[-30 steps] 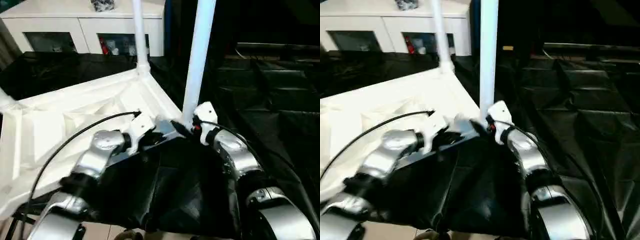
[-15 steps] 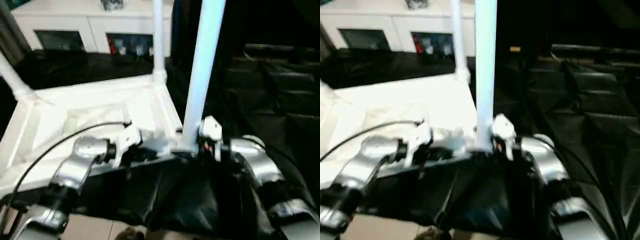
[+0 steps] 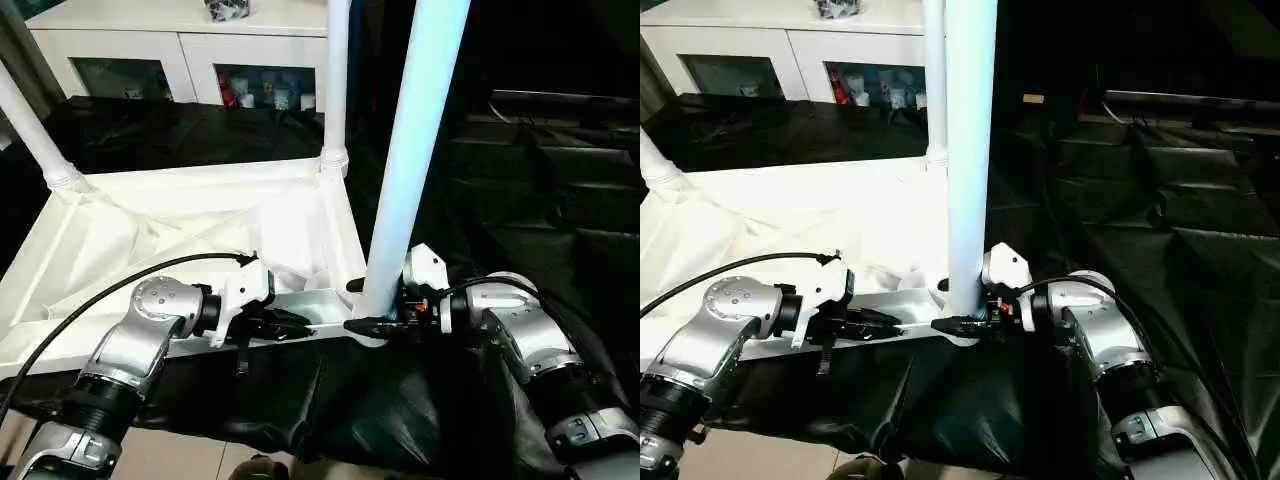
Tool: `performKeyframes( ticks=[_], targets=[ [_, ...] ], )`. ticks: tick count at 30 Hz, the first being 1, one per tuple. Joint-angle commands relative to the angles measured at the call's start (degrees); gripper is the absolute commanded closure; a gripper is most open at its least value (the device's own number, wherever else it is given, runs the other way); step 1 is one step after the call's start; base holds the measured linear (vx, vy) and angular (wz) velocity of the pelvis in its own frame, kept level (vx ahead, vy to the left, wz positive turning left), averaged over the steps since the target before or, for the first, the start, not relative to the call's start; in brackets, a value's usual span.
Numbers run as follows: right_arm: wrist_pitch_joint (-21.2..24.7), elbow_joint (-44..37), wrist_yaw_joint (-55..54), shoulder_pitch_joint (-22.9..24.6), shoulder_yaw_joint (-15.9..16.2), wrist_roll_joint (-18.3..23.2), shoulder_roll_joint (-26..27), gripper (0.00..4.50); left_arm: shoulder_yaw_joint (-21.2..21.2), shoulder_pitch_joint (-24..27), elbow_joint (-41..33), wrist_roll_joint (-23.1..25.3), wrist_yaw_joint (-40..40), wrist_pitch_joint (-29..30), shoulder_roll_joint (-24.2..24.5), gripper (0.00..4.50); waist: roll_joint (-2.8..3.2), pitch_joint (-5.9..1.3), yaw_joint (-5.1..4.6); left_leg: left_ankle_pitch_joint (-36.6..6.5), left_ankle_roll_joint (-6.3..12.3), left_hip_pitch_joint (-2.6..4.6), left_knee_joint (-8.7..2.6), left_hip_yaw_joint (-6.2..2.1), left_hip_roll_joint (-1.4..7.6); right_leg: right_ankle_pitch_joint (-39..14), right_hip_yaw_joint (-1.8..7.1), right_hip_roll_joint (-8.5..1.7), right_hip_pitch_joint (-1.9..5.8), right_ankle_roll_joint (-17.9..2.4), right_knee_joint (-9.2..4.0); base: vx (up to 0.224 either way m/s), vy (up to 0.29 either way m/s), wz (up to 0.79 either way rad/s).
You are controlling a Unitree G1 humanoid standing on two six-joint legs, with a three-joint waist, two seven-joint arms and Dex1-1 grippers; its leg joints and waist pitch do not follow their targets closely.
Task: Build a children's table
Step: Rotate leg to tighten
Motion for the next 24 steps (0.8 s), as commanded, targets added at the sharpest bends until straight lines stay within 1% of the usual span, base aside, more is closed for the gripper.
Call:
performKeyframes(
  ticks=[1, 2, 3, 4, 5, 6, 7, 8, 9, 11, 12, 13, 14, 15, 16, 17, 18, 20, 21, 22, 24],
  targets=[
    [-0.01, 0.37, -1.95, 0.73, 1.79, -0.87, 2.21, 1.83, 2.24, -2.77, -2.72, -2.26, 3.95, -1.05, -1.46, 4.5, -0.75, -4.14, -0.22, -12.37, 2.74, 1.51, -4.41, -1.88, 4.21, -12.75, 2.89, -3.96, 2.19, -14.26, -3.84, 0.0, 0.0, 0.0],
    [-0.25, 2.63, -8.4, -0.05, 0.6, -2.33, 4.42, 1.85, 2.27, -3.99, -0.67, 0.29, 8.84, -1.46, -3.18, 4.5, -0.78, -4.11, -0.49, -12.58, 2.39, 1.56, -4.45, -1.88, 4.16, -12.93, 2.93, -3.9, 2.07, -14.22, -3.9, 0.0, 0.0, 0.0],
    [-0.25, 2.63, -8.4, -0.05, 0.6, -2.33, 4.42, 1.85, 2.27, -3.99, -0.67, 0.29, 8.84, -1.46, -3.18, 4.5, -0.76, -4.03, -0.58, -13.07, 2.1, 1.63, -4.48, -1.91, 4.07, -13.64, 2.91, -3.91, 1.99, -14.12, -4.03, 0.0, 0.0, 0.0],
    [-0.13, 4.35, -12.76, -0.82, 0.08, -3.61, 5.57, 1.85, 2.4, -4.85, 0.74, 1.6, 11.83, -1.1, -4.25, 4.5, -0.83, -4.14, -0.68, -13.32, 1.48, 1.65, -4.48, -2.0, 4.03, -14.3, 2.89, -4.01, 2.2, -13.78, -4.07, 0.0, 0.0, 0.0],
    [-0.53, 7.3, -19.15, -2.15, -0.97, -4.99, 7.44, 1.85, 2.58, -6.06, 2.66, 2.74, 15.36, -0.87, -5.99, 4.5, -0.7, -3.95, -1.05, -13.52, 0.79, 1.74, -4.62, -1.97, 3.93, -14.98, 2.95, -3.84, 1.88, -13.62, -4.32, 0.0, 0.0, 0.0],
    [-0.72, 8.75, -22.26, -2.82, -1.49, -5.66, 8.34, 1.85, 2.66, -6.65, 3.57, 3.18, 16.95, -0.72, -6.82, 4.5, -0.7, -3.99, -1.1, -14.21, 0.24, 1.88, -4.57, -2.0, 3.86, -15.77, 2.92, -3.96, 1.91, -13.54, -4.37, 0.0, 0.0, 0.0],
    [-0.97, 10.26, -25.59, -3.5, -2.09, -6.22, 9.42, 1.85, 2.73, -7.36, 4.55, 3.71, 19.01, -0.49, -7.92, 4.5, -0.96, -4.16, -1.26, -14.31, -0.21, 1.7, -4.68, -2.23, 3.86, -16.06, 2.8, -4.08, 2.38, -13.11, -4.23, 0.0, 0.0, 0.0],
    [-0.2, 11.89, -28.94, -4.32, -2.85, -6.29, 10.71, 1.85, 2.77, -8.34, 5.86, 4.48, 21.71, -0.07, -9.22, 4.5, -0.89, -4.12, -1.33, -14.3, -0.12, 1.78, -4.6, -2.09, 3.89, -15.53, 2.93, -4.08, 2.17, -12.87, -4.34, 0.0, 0.0, 0.0],
    [0.21, 13.74, -33.23, -5.36, -3.32, -6.77, 12.48, 1.86, 2.77, -9.57, 7.35, 5.19, 24.87, 0.68, -11.1, 4.5, -0.48, -4.2, -1.48, -13.96, -0.2, 1.86, -4.51, -2.09, 3.86, -14.66, 2.98, -4.04, 2.05, -13.09, -4.21, 0.0, 0.0, 0.0],
    [1.18, 16.66, -40.95, -7.08, -3.97, -7.77, 15.57, 1.86, 2.53, -11.44, 9.76, 6.54, 30.16, 1.72, -14.07, 4.5, -0.7, -4.34, -1.88, -12.73, -0.25, 1.79, -4.38, -2.06, 3.64, -12.44, 2.91, -3.92, 2.2, -13.6, -4.14, 0.0, 0.0, 0.0],
    [1.23, 16.76, -41.24, -7.14, -3.97, -7.82, 15.71, 1.86, 2.5, -11.5, 9.85, 6.59, 30.32, 1.72, -14.17, 4.5, -0.72, -4.37, -1.86, -12.49, 0.07, 1.84, -4.36, -1.99, 3.61, -11.94, 2.9, -3.95, 2.3, -13.66, -4.19, 0.0, 0.0, 0.0],
    [1.7, 18.07, -44.51, -8.0, -3.98, -8.68, 17.61, 1.86, 2.04, -12.26, 11.03, 7.3, 32.24, 1.6, -15.44, 4.5, -0.67, -4.45, -1.82, -11.35, 0.91, 1.54, -4.19, -1.96, 3.6, -10.32, 2.89, -4.0, 2.48, -13.78, -4.03, 0.0, 0.0, 0.0],
    [2.25, 18.8, -46.05, -8.48, -4.24, -8.64, 19.19, 1.86, 1.8, -12.92, 12.06, 7.99, 33.91, 1.44, -16.24, 4.5, -0.69, -4.54, -1.94, -10.15, 1.59, 1.38, -4.14, -1.97, 3.49, -8.7, 2.82, -3.89, 2.63, -13.9, -3.87, 0.0, 0.0, 0.0],
    [2.52, 19.14, -46.77, -8.69, -4.39, -8.59, 19.95, 1.86, 1.7, -13.23, 12.55, 8.34, 34.74, 1.38, -16.64, 4.5, -0.68, -4.62, -1.81, -9.77, 1.97, 1.48, -4.07, -1.97, 3.51, -8.05, 2.77, -3.89, 2.66, -14.0, -3.78, 0.0, 0.0, 0.0],
    [1.49, 20.01, -48.06, -9.16, -3.88, -9.7, 20.84, 1.86, 1.19, -13.68, 13.41, 9.24, 35.2, 0.58, -17.05, 4.5, -0.58, -4.63, -1.8, -9.52, 2.51, 1.54, -3.99, -1.91, 3.59, -7.39, 2.76, -3.88, 2.5, -14.22, -3.81, 0.0, 0.0, 0.0],
    [-0.27, 20.67, -48.0, -9.42, -2.87, -10.94, 21.41, 1.86, 0.57, -13.95, 14.01, 10.12, 35.36, -0.23, -17.47, 4.5, -0.57, -4.53, -1.79, -9.87, 2.58, 1.46, -4.04, -1.91, 3.59, -7.68, 2.7, -3.88, 2.55, -14.29, -3.8, 0.0, 0.0, 0.0],
    [-1.42, 20.96, -48.02, -9.49, -2.23, -11.79, 21.46, 1.51, 0.15, -13.96, 14.15, 10.44, 34.97, -0.72, -17.6, 4.5, -0.51, -4.47, -1.79, -10.62, 2.56, 1.43, -4.11, -1.95, 3.6, -8.45, 2.69, -3.94, 2.61, -14.21, -3.93, 0.0, 0.0, 0.0],
    [-1.91, 21.15, -47.5, -9.39, -2.71, -11.14, 21.62, 1.16, 0.01, -13.67, 13.89, 10.19, 34.22, -0.93, -17.69, 4.5, -0.47, -4.4, -1.79, -12.77, 1.95, 1.65, -4.25, -1.96, 3.74, -10.8, 2.73, -3.98, 2.49, -13.71, -4.15, 0.0, 0.0, 0.0],
    [-1.9, 21.47, -47.51, -9.49, -3.16, -10.82, 21.71, 1.13, 0.03, -13.54, 13.83, 10.15, 34.05, -1.09, -17.65, 4.5, -0.45, -4.34, -1.86, -13.21, 1.79, 1.61, -4.35, -2.02, 3.75, -11.1, 2.74, -3.95, 2.53, -13.66, -4.17, 0.0, 0.0, 0.0],
    [-2.56, 21.94, -47.97, -9.67, -3.11, -11.38, 21.29, 1.13, -0.06, -13.22, 13.58, 10.05, 33.3, -1.75, -17.33, 4.5, -0.46, -4.35, -1.87, -13.33, 1.73, 1.62, -4.36, -2.03, 3.77, -11.13, 2.75, -3.95, 2.55, -13.6, -4.17, 0.0, 0.0, 0.0],
    [-3.22, 22.29, -48.66, -9.78, -2.88, -12.09, 20.93, 0.86, -0.12, -12.97, 13.35, 9.89, 32.7, -2.23, -17.1, 4.5, -0.38, -4.4, -1.9, -13.41, 1.48, 1.64, -4.35, -2.04, 3.81, -10.79, 2.76, -3.97, 2.46, -13.69, -4.11, 0.0, 0.0, 0.0]
  ],
)
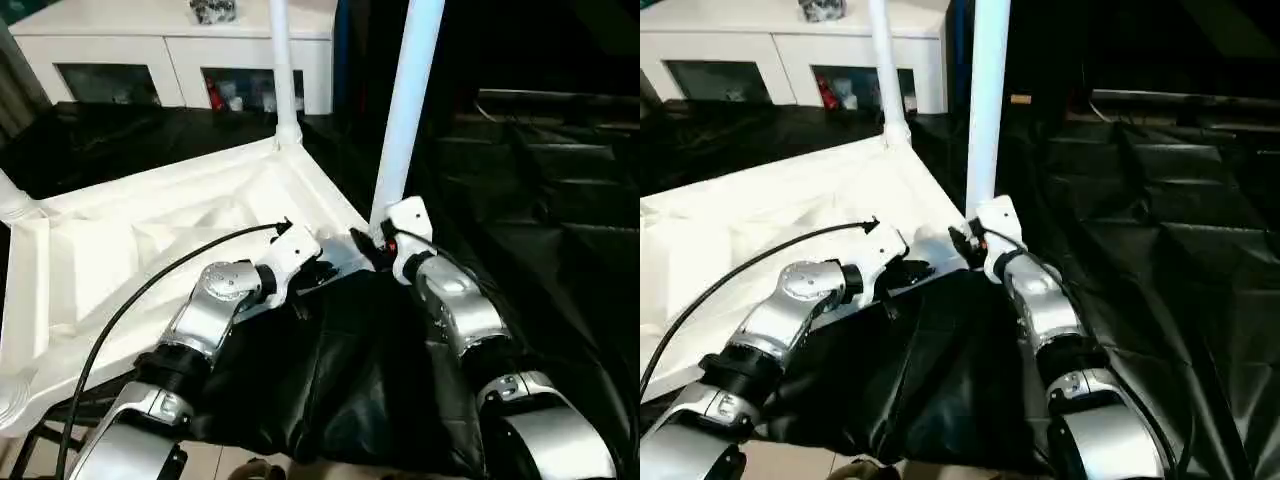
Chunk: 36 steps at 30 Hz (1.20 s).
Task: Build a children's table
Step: Rotate leg to tighten
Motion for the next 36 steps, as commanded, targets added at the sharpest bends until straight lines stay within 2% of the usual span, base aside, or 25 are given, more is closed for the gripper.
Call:
performKeyframes(
  ticks=[1, 5, 7, 10, 12, 13, 15, 16, 20, 28, 30, 33, 35, 36],
  targets=[
    [-1.64, 1.24, 3.0, 0.73, 6.65, -1.6, 5.15, 0.75, -0.63, -2.47, -1.34, -1.07, 2.7, -3.04, -2.21, 4.5, -0.36, -4.24, -0.1, -13.55, 1.53, 1.54, -4.35, -2.0, 3.83, -10.62, 2.73, -3.95, 2.32, -13.77, -4.11, 0.0, 0.0, 0.0],
    [-6.09, -1.81, 8.56, 3.23, 6.92, -1.08, 1.92, 0.75, -1.16, 0.18, -5.05, -3.4, -5.19, -5.29, 0.26, 4.5, -0.35, -4.39, -0.18, -12.57, 2.42, 1.31, -4.29, -2.04, 3.84, -8.27, 2.68, -4.03, 2.64, -14.03, -3.79, 0.0, 0.0, 0.0],
    [-7.18, -3.25, 11.35, 4.41, 7.25, -0.87, 0.67, 0.75, -1.38, 0.81, -5.97, -3.57, -6.61, -5.65, 1.18, 4.5, -0.36, -4.33, -0.19, -12.25, 3.2, 1.19, -4.24, -1.98, 3.9, -7.2, 2.68, -3.92, 2.71, -14.21, -3.69, 0.0, 0.0, 0.0],
    [-7.51, -5.56, 16.37, 6.11, 7.56, 0.46, -0.83, 0.75, -1.5, 1.67, -7.09, -3.95, -8.63, -6.3, 2.54, 4.5, -0.28, -4.28, -0.2, -12.7, 3.88, 1.31, -4.26, -1.98, 3.96, -7.18, 2.65, -3.81, 2.7, -14.6, -3.73, 0.0, 0.0, 0.0],
    [-6.47, -9.43, 23.25, 8.5, 8.13, 2.89, -2.98, 0.75, -1.12, 2.78, -8.6, -5.27, -11.53, -6.71, 4.38, 4.5, -0.3, -4.28, -0.06, -13.11, 4.04, 1.34, -4.26, -1.98, 4.12, -7.63, 2.68, -3.83, 2.83, -14.66, -3.69, 0.0, 0.0, 0.0],
    [-6.02, -10.82, 25.72, 9.32, 8.32, 3.83, -3.7, 0.75, -0.97, 3.17, -9.12, -5.81, -12.56, -6.71, 5.02, 4.5, -0.29, -4.14, -0.1, -13.15, 4.26, 1.19, -4.33, -1.93, 4.15, -7.65, 2.62, -3.62, 2.64, -14.76, -3.65, 0.0, 0.0, 0.0],
    [-5.47, -13.22, 29.7, 10.59, 8.57, 5.74, -5.39, 0.75, -0.58, 3.98, -9.86, -6.45, -14.32, -7.28, 6.57, 4.5, -0.24, -4.1, 0.01, -14.36, 4.04, 1.39, -4.37, -1.92, 4.2, -9.27, 2.65, -3.68, 2.54, -14.84, -3.79, 0.0, 0.0, 0.0],
    [-5.47, -13.93, 31.1, 10.97, 8.63, 6.34, -6.12, 0.75, -0.47, 4.35, -10.28, -6.63, -15.01, -7.34, 7.16, 4.5, -0.02, -4.08, -0.05, -15.22, 3.53, 1.41, -4.48, -1.93, 4.23, -10.27, 2.62, -3.63, 2.46, -14.78, -3.88, 0.0, 0.0, 0.0],
    [-5.68, -14.94, 34.05, 11.22, 8.63, 6.65, -8.06, 0.75, -0.2, 5.57, -11.8, -7.35, -17.34, -7.34, 9.15, 4.5, -0.08, -4.05, -0.11, -16.05, 2.37, 1.44, -4.56, -2.02, 4.2, -11.55, 2.74, -3.8, 2.39, -14.82, -3.96, 0.0, 0.0, 0.0],
    [-4.79, -16.06, 37.26, 10.62, 8.4, 7.33, -8.95, 0.75, -0.35, 6.85, -13.97, -8.76, -20.33, -6.69, 10.63, 4.5, -0.12, -4.1, 0.18, -14.51, 2.69, 1.45, -4.55, -1.96, 4.23, -9.85, 2.74, -3.7, 2.34, -15.07, -3.71, 0.0, 0.0, 0.0],
    [-4.38, -16.08, 38.08, 10.32, 8.62, 7.55, -8.88, 0.99, -0.48, 6.92, -14.11, -8.76, -20.49, -6.73, 10.75, 4.5, -0.18, -4.12, 0.24, -14.53, 2.85, 1.44, -4.53, -1.93, 4.25, -9.83, 2.75, -3.71, 2.33, -15.11, -3.69, 0.0, 0.0, 0.0],
    [-3.71, -15.47, 38.44, 9.82, 8.58, 7.29, -8.88, 1.06, -0.41, 6.91, -14.15, -8.73, -20.6, -6.69, 10.81, 4.5, -0.24, -4.07, 0.36, -14.57, 2.66, 1.49, -4.5, -1.88, 4.18, -10.57, 2.8, -3.77, 2.25, -15.04, -3.79, 0.0, 0.0, 0.0],
    [-3.56, -15.46, 38.69, 9.81, 8.62, 7.23, -9.01, 1.4, -0.33, 6.94, -14.19, -8.69, -20.64, -6.61, 10.8, 4.5, -0.26, -4.05, 0.41, -14.89, 2.38, 1.51, -4.54, -1.92, 4.2, -11.64, 2.81, -3.81, 2.26, -14.6, -3.9, 0.0, 0.0, 0.0],
    [-3.4, -15.57, 38.95, 9.91, 8.65, 7.32, -9.15, 1.4, -0.29, 6.95, -14.17, -8.63, -20.61, -6.61, 10.8, 4.5, -0.53, -4.05, 0.39, -14.8, 2.37, 1.51, -4.53, -1.87, 4.2, -11.66, 2.82, -3.81, 2.27, -14.55, -3.94, 0.0, 0.0, 0.0]
  ],
)
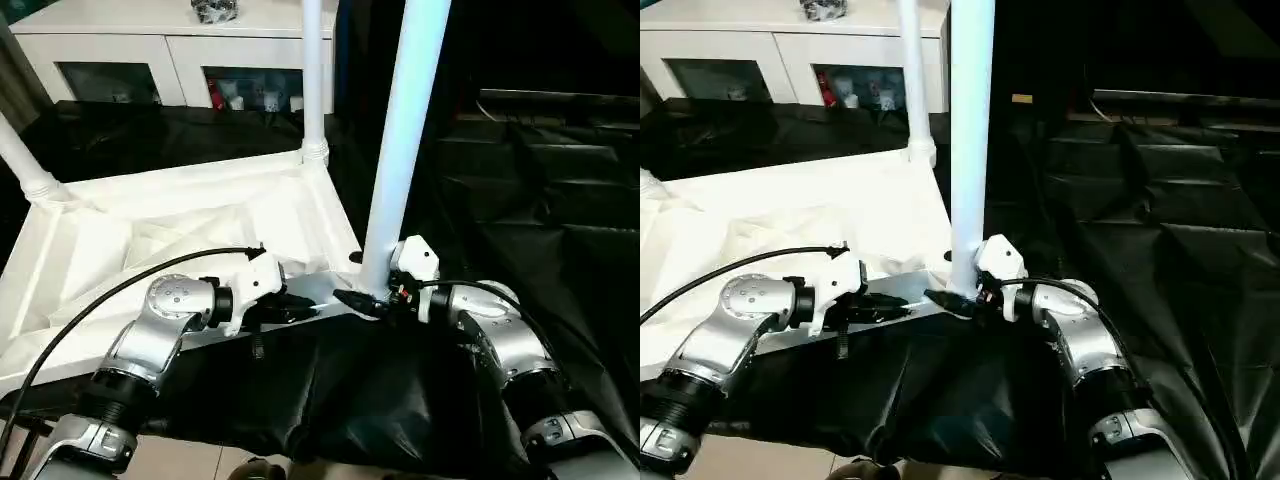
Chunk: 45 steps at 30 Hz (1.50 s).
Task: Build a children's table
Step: Rotate leg to tighten
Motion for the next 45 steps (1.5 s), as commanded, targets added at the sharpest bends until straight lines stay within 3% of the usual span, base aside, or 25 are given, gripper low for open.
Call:
performKeyframes(
  ticks=[1, 3, 16, 18, 20, 23, 26, 30, 32, 33, 36, 39, 43, 45],
  targets=[
    [1.05, -0.43, 2.29, -0.38, 2.34, 0.24, 0.53, 1.4, 0.7, -1.31, -3.85, -1.87, 0.27, -1.55, -0.71, 4.5, -0.44, -4.08, 0.03, -14.58, 2.36, 1.57, -4.52, -1.94, 4.15, -11.76, 2.86, -3.87, 2.3, -14.52, -3.91, 0.0, 0.0, 0.0],
    [1.2, -0.44, 2.64, -0.22, 2.46, 0.05, 0.21, 1.72, 0.87, -1.25, -3.88, -1.99, 0.46, -1.32, -0.69, 4.5, -0.41, -4.09, 0.14, -14.36, 2.39, 1.58, -4.47, -1.89, 4.14, -11.62, 2.87, -3.84, 2.26, -14.46, -3.91, 0.0, 0.0, 0.0],
    [2.61, -0.15, 1.22, -0.23, 2.37, -0.77, 0.47, 1.89, 1.58, -1.58, -3.29, -2.12, 2.64, -0.04, -1.13, 4.5, -0.24, -4.15, 0.14, -14.12, 2.32, 1.52, -4.47, -1.91, 4.09, -10.4, 2.82, -3.77, 2.34, -14.72, -3.78, 0.0, 0.0, 0.0],
    [3.27, 1.86, -6.25, -0.86, 1.27, -2.59, 2.53, 1.9, 1.99, -3.06, -1.51, -0.24, 8.62, 1.29, -3.66, 4.5, -0.29, -4.05, 0.03, -14.59, 1.86, 1.68, -4.54, -1.93, 4.1, -11.35, 2.89, -3.78, 2.14, -14.64, -3.93, 0.0, 0.0, 0.0],
    [4.59, 5.51, -17.94, -2.2, -0.34, -4.81, 6.44, 1.9, 2.22, -4.8, 0.5, 1.83, 16.3, 3.14, -7.76, 4.5, -0.53, -3.82, -0.24, -16.42, 0.22, 2.01, -4.62, -1.99, 3.93, -16.21, 2.97, -3.91, 1.9, -13.79, -4.48, 0.0, 0.0, 0.0],
    [5.63, 8.02, -25.85, -3.72, -1.26, -5.81, 9.75, 1.91, 1.83, -6.01, 2.02, 3.52, 21.28, 4.11, -10.74, 4.5, -0.63, -3.83, -0.79, -17.09, -0.64, 1.75, -4.72, -2.22, 3.79, -18.38, 2.98, -4.04, 2.07, -12.06, -4.78, 0.0, 0.0, 0.0],
    [8.08, 11.96, -37.7, -7.1, -1.33, -8.33, 14.34, 1.91, 1.28, -8.15, 4.53, 5.91, 28.58, 5.63, -15.04, 4.5, -0.49, -3.96, -1.24, -16.35, -0.51, 1.78, -4.65, -2.23, 3.57, -17.29, 2.93, -3.88, 1.96, -12.01, -4.81, 0.0, 0.0, 0.0],
    [9.1, 14.24, -41.88, -9.51, -0.96, -9.58, 16.98, 1.91, 0.15, -9.29, 5.77, 7.97, 32.11, 5.57, -17.19, 4.5, -0.42, -4.16, -1.29, -14.93, 0.34, 1.5, -4.53, -2.21, 3.5, -14.99, 2.86, -3.87, 2.25, -12.02, -4.63, 0.0, 0.0, 0.0],
    [6.82, 14.51, -40.08, -9.84, -0.58, -9.94, 17.5, 1.91, -0.37, -9.5, 5.96, 8.27, 31.31, 4.1, -17.71, 4.5, -0.46, -4.28, -1.09, -13.64, 1.42, 1.38, -4.32, -2.09, 3.55, -12.66, 2.87, -3.95, 2.35, -12.26, -4.47, 0.0, 0.0, 0.0],
    [6.21, 14.21, -38.43, -9.54, -0.83, -9.29, 17.71, 1.35, -0.21, -9.4, 5.81, 8.03, 30.65, 3.07, -17.67, 4.5, -0.46, -4.33, -1.1, -13.01, 1.75, 1.25, -4.28, -2.05, 3.5, -11.84, 2.84, -3.91, 2.44, -12.37, -4.37, 0.0, 0.0, 0.0],
    [5.61, 13.46, -36.18, -8.74, -1.03, -8.47, 17.57, 1.14, 0.36, -8.95, 5.27, 7.32, 29.37, 1.96, -17.16, 4.5, -0.36, -4.4, -1.07, -11.83, 3.07, 1.18, -4.18, -2.01, 3.53, -8.77, 2.75, -3.81, 2.58, -13.14, -4.04, 0.0, 0.0, 0.0],
    [2.38, 13.48, -35.86, -8.04, -0.45, -9.41, 15.2, 0.75, 0.27, -7.26, 3.69, 5.97, 24.45, 0.14, -14.67, 4.5, -0.36, -4.28, -1.19, -12.77, 3.18, 1.22, -4.27, -2.03, 3.6, -10.11, 2.71, -3.91, 2.5, -13.35, -4.17, 0.0, 0.0, 0.0],
    [-0.74, 12.43, -33.41, -7.28, 0.18, -9.72, 12.66, 0.59, 0.47, -6.19, 2.58, 5.21, 21.6, -0.47, -12.56, 4.5, -0.36, -4.14, -1.78, -15.03, 2.55, 1.34, -4.38, -2.06, 3.62, -12.49, 2.76, -3.88, 2.46, -13.41, -4.42, 0.0, 0.0, 0.0],
    [-1.5, 9.45, -27.0, -5.63, -0.54, -7.16, 10.15, 0.59, 0.81, -5.07, 1.41, 4.2, 18.35, -1.21, -10.09, 4.5, -0.33, -4.1, -1.76, -15.53, 2.87, 1.34, -4.37, -2.04, 3.7, -12.83, 2.8, -3.92, 2.54, -13.23, -4.5, 0.0, 0.0, 0.0]
  ],
)
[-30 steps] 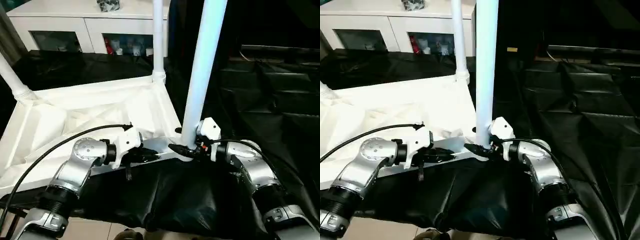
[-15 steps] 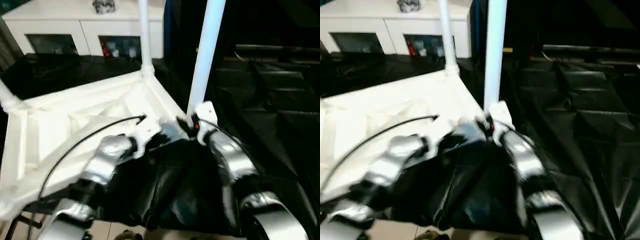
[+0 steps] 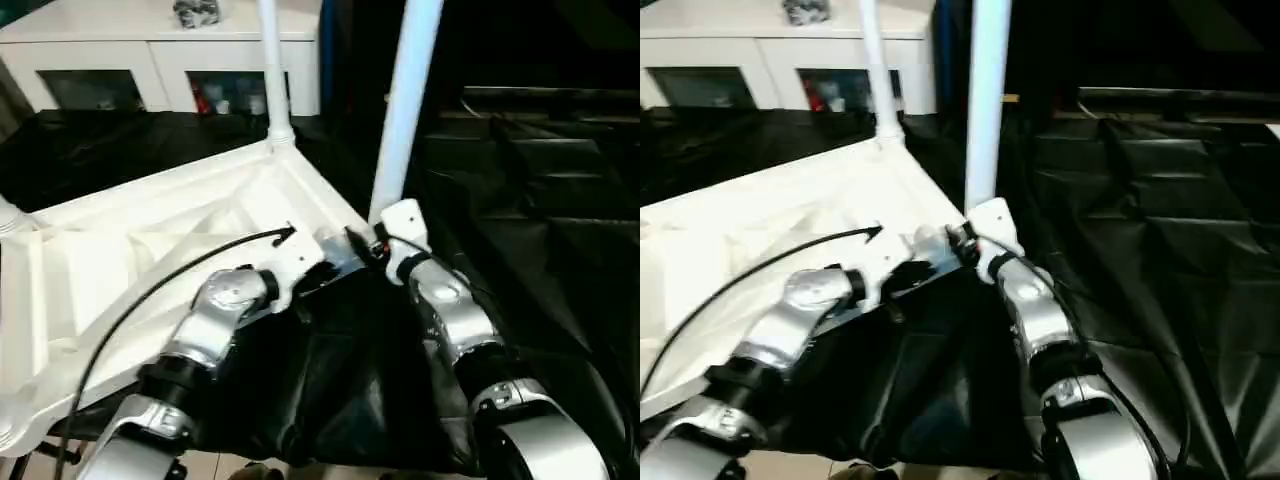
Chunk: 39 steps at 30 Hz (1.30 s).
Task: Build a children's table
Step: Rotate leg to tighten
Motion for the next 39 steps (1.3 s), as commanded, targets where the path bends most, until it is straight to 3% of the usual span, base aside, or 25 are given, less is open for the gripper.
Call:
performKeyframes(
  ticks=[1, 4, 9, 12, 17, 22, 26, 33, 37, 39],
  targets=[
    [-0.58, -2.15, 7.69, 1.47, 3.4, 1.7, 0.64, 0.59, 0.2, -0.7, -4.33, -3.14, -2.98, -4.25, 0.19, 4.5, -0.66, -3.99, 0.32, -15.19, 3.36, 1.0, -4.28, -2.12, 3.8, -12.16, 2.78, -3.98, 2.68, -13.25, -4.34, 0.0, 0.0, 0.0],
    [-0.59, -7.56, 18.98, 4.33, 3.82, 4.8, -3.85, 0.59, 1.39, 1.05, -6.51, -5.64, -8.5, -4.88, 4.31, 4.5, -0.27, -4.05, 0.43, -14.39, 4.07, 1.07, -4.27, -2.09, 4.01, -9.86, 2.72, -3.69, 2.56, -13.94, -4.02, 0.0, 0.0, 0.0],
    [0.23, -12.01, 28.11, 6.47, 5.88, 7.19, -7.97, 0.59, 2.47, 2.71, -9.06, -8.89, -14.73, -4.5, 8.32, 4.5, -0.44, -4.05, 0.73, -14.23, 4.17, 1.18, -4.25, -1.91, 4.13, -8.52, 2.67, -3.58, 2.52, -15.35, -3.75, 0.0, 0.0, 0.0],
    [0.64, -14.66, 34.12, 7.86, 7.91, 7.07, -11.06, 0.59, 3.19, 4.0, -10.62, -11.22, -19.04, -4.26, 11.26, 4.5, -0.42, -3.93, 1.01, -14.62, 3.97, 1.17, -4.28, -1.87, 4.07, -10.31, 2.73, -3.68, 2.44, -15.18, -3.86, 0.0, 0.0, 0.0],
    [2.33, -16.76, 39.15, 8.5, 8.5, 8.7, -12.57, 0.75, 3.27, 5.22, -12.29, -13.56, -22.89, -2.62, 13.95, 4.5, -0.56, -3.83, 1.52, -15.81, 2.79, 1.43, -4.46, -1.86, 4.17, -13.14, 2.86, -3.66, 2.18, -14.47, -3.97, 0.0, 0.0, 0.0],
    [3.37, -17.36, 40.63, 8.24, 8.75, 9.74, -12.53, 1.03, 3.07, 6.19, -13.53, -14.32, -24.44, -1.76, 14.84, 4.5, -0.43, -3.8, 1.69, -15.87, 2.29, 1.53, -4.53, -1.84, 4.16, -12.9, 2.87, -3.59, 2.01, -14.75, -3.95, 0.0, 0.0, 0.0],
    [4.81, -17.84, 42.98, 8.19, 9.51, 9.92, -13.4, 1.46, 2.55, 6.65, -14.24, -14.43, -25.23, -1.42, 15.58, 4.5, -0.7, -3.85, 1.96, -14.88, 2.29, 1.4, -4.47, -1.85, 4.12, -12.61, 2.91, -3.7, 2.17, -14.32, -3.86, 0.0, 0.0, 0.0],
    [5.66, -17.35, 43.53, 8.02, 9.57, 9.84, -13.47, 1.79, 2.48, 6.91, -14.89, -14.66, -24.98, -0.98, 16.08, 4.5, -0.99, -3.82, 2.22, -14.36, 2.23, 1.45, -4.46, -1.84, 4.14, -12.94, 2.92, -3.69, 2.09, -14.12, -3.87, 0.0, 0.0, 0.0],
    [5.45, -16.47, 40.83, 7.94, 9.36, 9.11, -12.52, 1.83, 2.72, 7.03, -15.15, -14.38, -23.7, -1.19, 15.1, 4.5, -1.05, -3.85, 2.22, -14.18, 2.05, 1.48, -4.41, -1.82, 4.08, -12.95, 2.93, -3.71, 2.1, -14.03, -3.87, 0.0, 0.0, 0.0],
    [5.86, -14.11, 32.11, 7.44, 8.08, 6.61, -9.63, 1.83, 2.64, 6.77, -15.16, -12.82, -19.14, -1.12, 12.91, 4.5, -0.98, -3.8, 2.09, -14.25, 1.83, 1.48, -4.47, -1.87, 4.11, -13.06, 2.96, -3.71, 2.0, -14.02, -3.87, 0.0, 0.0, 0.0]
  ],
)
